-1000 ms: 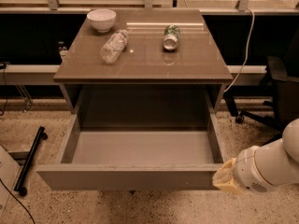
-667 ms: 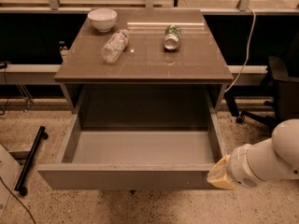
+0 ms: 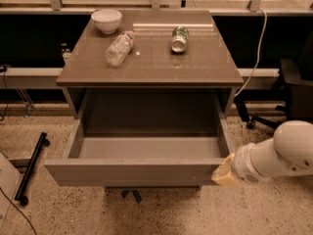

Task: Close top drawer

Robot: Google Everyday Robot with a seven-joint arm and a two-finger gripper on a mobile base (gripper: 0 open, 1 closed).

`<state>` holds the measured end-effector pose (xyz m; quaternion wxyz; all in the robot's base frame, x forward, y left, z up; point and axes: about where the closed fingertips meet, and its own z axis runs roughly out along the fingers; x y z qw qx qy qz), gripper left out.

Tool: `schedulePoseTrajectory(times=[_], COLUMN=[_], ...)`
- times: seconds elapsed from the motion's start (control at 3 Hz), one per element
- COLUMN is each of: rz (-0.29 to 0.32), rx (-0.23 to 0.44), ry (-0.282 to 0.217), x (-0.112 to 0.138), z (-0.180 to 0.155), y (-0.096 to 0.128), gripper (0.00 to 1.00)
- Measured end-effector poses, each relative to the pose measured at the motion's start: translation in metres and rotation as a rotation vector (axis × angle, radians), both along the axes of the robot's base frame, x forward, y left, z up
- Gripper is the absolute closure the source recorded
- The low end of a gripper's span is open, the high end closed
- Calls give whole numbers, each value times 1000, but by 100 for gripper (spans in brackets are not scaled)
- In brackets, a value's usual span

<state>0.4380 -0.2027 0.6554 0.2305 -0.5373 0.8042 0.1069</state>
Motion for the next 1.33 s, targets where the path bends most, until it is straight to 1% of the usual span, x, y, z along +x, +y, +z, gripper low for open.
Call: schedulePoseTrajectory(times=[0.33,0.67,1.0,1.33], rz=[-1,2,2,11], rx=[5,47,47,38], ry=[-5,-49,-49,-124], x=[5,54,54,75], z=[-3,-8,-8,-7], y=[0,-3,-3,9], gripper=[100,100,100,100])
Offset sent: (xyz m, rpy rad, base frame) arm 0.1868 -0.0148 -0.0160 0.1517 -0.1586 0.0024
